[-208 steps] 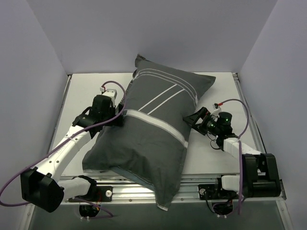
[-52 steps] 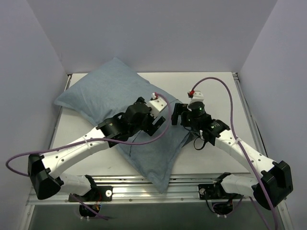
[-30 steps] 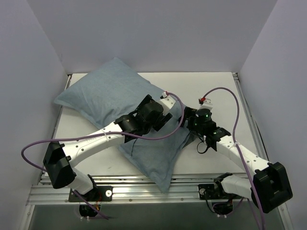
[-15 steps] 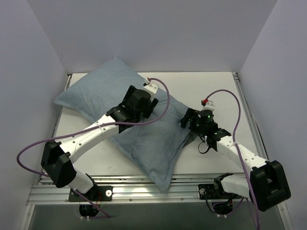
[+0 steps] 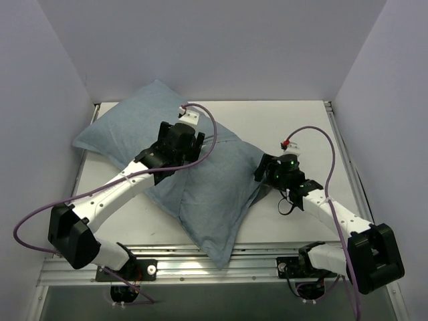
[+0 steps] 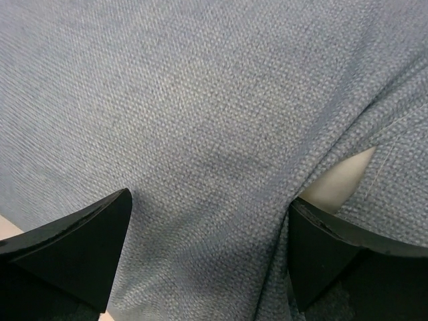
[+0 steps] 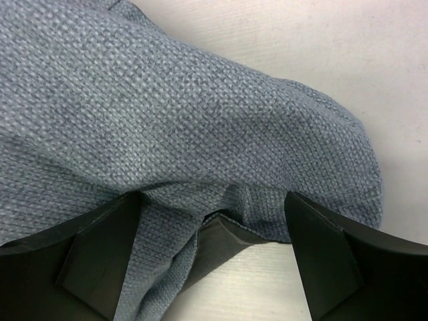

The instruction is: Remove the pillowcase from the pillow

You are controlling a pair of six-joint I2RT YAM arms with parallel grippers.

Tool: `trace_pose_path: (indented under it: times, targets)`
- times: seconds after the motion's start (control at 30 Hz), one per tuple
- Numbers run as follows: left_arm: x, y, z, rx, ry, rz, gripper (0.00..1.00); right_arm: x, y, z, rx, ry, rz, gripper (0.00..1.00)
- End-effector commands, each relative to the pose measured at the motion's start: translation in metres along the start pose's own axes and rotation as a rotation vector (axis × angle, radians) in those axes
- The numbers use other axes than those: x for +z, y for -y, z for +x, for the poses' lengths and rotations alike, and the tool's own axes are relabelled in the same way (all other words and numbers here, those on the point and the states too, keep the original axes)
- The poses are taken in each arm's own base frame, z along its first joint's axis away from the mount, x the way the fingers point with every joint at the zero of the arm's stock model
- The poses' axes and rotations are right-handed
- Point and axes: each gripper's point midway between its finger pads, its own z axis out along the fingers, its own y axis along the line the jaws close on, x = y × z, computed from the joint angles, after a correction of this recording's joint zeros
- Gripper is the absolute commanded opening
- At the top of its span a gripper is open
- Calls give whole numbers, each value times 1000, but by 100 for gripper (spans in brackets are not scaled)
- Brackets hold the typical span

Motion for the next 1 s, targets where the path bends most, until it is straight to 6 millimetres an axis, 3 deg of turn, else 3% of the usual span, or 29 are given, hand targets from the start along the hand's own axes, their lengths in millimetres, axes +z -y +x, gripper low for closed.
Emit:
trace_pose_path:
  times: [0.0,0.07,0.1,0.17,0.27,0.3,0.33,0.4,0.47,0.5,0.53,0.63,0.73,0.87,0.93,0.97]
  targets:
    - [-6,2,17,-101,-39,34,97,-14,-11,-20,-45,9,-20,83]
    - [-4,12,32,-147,-68,70,97,-23,-24,-31,-58,26,-43,84]
    - [-3,14,38,-159,-78,78,97,-31,-36,-50,-50,72,-66,85]
    - [-2,19,54,-183,-109,90,97,-40,-53,-64,-50,103,-93,86]
    - [-2,20,71,-209,-149,95,97,-52,-95,-83,-63,159,-135,89]
    - [-3,21,75,-217,-156,102,97,-50,-113,-75,-85,140,-157,91]
    - [-4,22,77,-227,-162,107,97,-54,-128,-87,-74,168,-172,91]
    - [-6,25,83,-253,-169,135,97,-44,-145,-83,-81,152,-166,91]
    - [-8,25,87,-277,-170,145,97,-47,-170,-87,-84,175,-176,92]
    - [-8,26,89,-282,-173,152,97,-39,-176,-80,-98,160,-160,92]
    - [-9,24,88,-289,-167,153,97,-44,-193,-83,-97,179,-174,92]
    - [-11,23,91,-300,-171,158,97,-35,-212,-70,-117,168,-167,92]
    - [-11,21,92,-310,-168,159,97,-23,-217,-62,-114,183,-135,91]
    - [-9,21,96,-333,-169,156,97,-7,-217,-47,-130,184,-75,85]
    - [-7,24,100,-348,-175,165,97,-1,-209,-39,-144,187,-31,83]
    - [-6,25,102,-352,-180,166,97,4,-202,-31,-160,180,0,77]
